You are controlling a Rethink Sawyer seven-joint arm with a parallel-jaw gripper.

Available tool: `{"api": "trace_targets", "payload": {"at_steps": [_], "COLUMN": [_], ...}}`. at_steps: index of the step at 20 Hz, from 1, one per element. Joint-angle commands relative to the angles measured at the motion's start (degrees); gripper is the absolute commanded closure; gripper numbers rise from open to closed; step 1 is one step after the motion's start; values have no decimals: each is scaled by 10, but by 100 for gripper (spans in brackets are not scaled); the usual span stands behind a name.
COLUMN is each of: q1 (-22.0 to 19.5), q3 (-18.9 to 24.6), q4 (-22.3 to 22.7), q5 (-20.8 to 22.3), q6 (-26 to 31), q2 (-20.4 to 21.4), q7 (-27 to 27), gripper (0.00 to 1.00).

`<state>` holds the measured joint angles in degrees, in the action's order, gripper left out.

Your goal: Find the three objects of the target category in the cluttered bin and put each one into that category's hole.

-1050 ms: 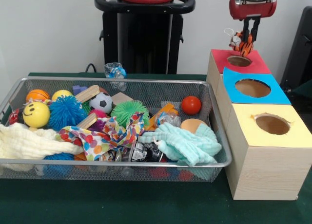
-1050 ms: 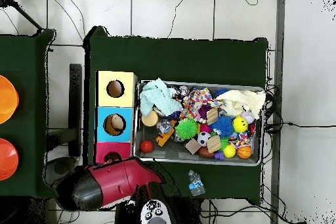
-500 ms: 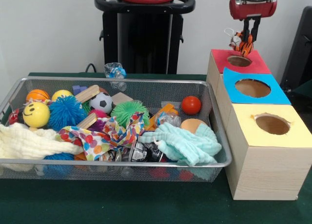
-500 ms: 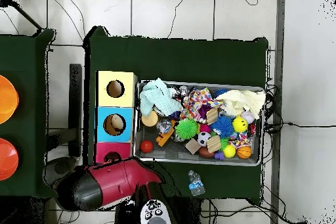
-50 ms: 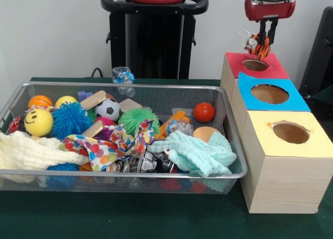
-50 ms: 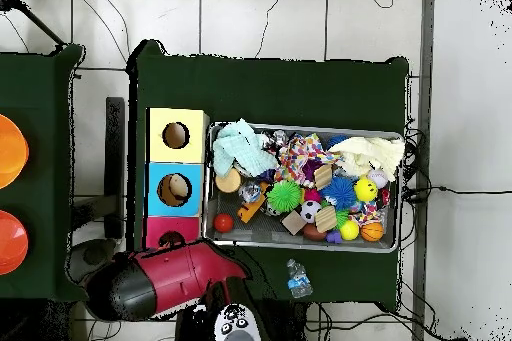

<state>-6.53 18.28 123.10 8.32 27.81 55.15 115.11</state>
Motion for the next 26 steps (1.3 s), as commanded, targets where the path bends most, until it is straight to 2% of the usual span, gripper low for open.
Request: {"api": "trace_targets", "payload": {"at_steps": [1, 5, 6, 26], "q1": [-28, -34, -34, -34], "q3": [46, 52, 53, 54], "q4": [27, 26, 26, 31], "q5": [28, 30, 30, 27], "q6": [-29, -30, -29, -39], "q2": [-4, -7, -7, -11], "q7": [-17, -21, -21, -1], "gripper": [100, 100, 0, 0]}}
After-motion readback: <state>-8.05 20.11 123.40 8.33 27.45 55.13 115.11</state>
